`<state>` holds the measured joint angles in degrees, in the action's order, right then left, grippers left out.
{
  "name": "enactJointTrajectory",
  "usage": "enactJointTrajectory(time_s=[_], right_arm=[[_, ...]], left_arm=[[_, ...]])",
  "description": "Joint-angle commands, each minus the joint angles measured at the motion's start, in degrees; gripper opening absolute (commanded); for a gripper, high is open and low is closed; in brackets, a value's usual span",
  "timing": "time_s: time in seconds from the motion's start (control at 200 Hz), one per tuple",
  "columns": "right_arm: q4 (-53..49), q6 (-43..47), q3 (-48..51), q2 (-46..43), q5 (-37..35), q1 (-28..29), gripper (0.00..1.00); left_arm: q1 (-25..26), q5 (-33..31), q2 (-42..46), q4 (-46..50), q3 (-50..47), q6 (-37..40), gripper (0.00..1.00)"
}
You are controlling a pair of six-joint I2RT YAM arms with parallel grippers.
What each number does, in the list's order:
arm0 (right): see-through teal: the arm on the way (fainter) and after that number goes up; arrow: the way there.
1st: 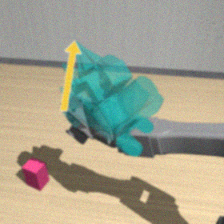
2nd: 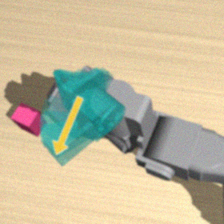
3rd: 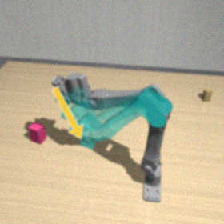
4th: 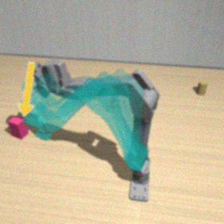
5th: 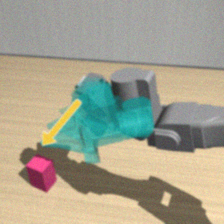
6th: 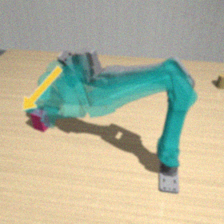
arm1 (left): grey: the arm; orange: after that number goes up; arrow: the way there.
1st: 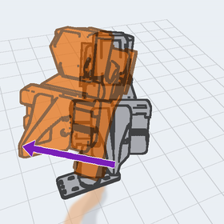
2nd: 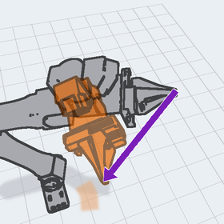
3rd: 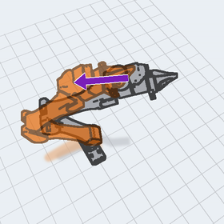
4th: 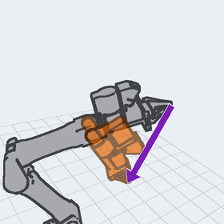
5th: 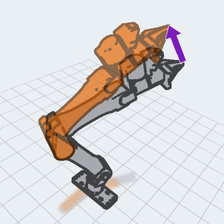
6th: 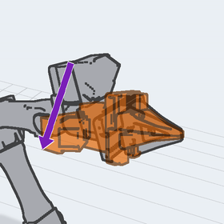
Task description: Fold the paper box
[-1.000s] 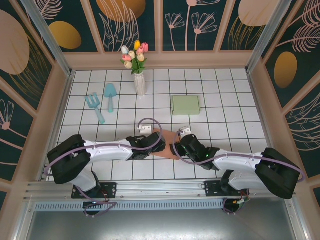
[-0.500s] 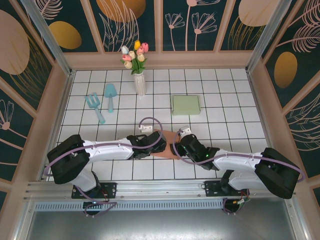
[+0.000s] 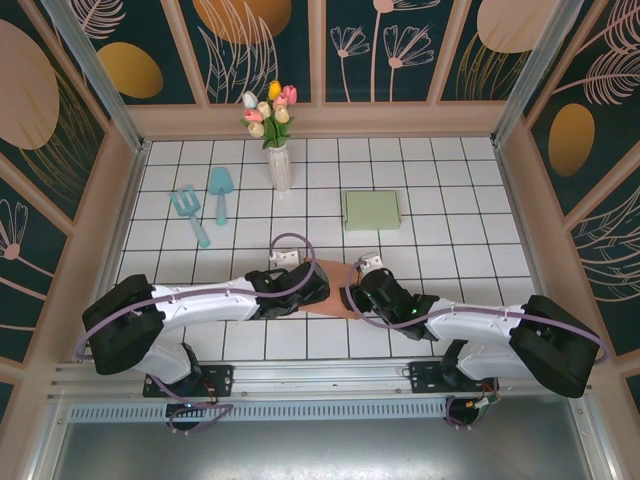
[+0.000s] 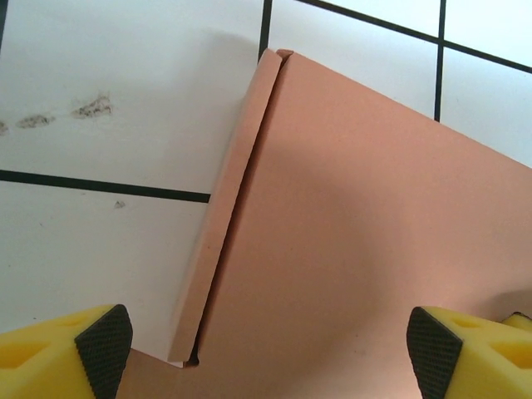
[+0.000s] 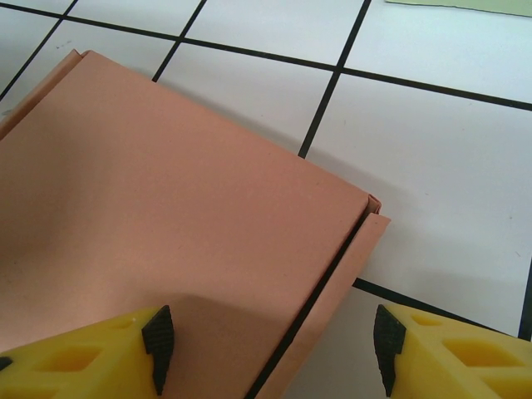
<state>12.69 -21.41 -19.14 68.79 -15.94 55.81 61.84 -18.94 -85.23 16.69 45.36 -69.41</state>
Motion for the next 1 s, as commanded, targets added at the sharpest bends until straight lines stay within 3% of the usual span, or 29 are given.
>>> enactJointTrajectory(time_s=[0.0,0.606,0.996], right_arm=[[-2.7,-0.2,-0.4,0.9,-0.2,-0.3,0.67],[-3.0,-0.5,-0.6,1.5,-0.6,-0.3,0.67],[-2.8,-0.7,-0.6,1.7,-0.2,-0.2,0.66]], left_arm=[[0.4,1.5,0.4,-1.2,-1.0,-2.4,0.85],[3.0,3.4,-0.6,1.4,0.5,-3.8,0.85],[3.0,3.4,6.8,-3.6,-5.5,-14.1,0.9]])
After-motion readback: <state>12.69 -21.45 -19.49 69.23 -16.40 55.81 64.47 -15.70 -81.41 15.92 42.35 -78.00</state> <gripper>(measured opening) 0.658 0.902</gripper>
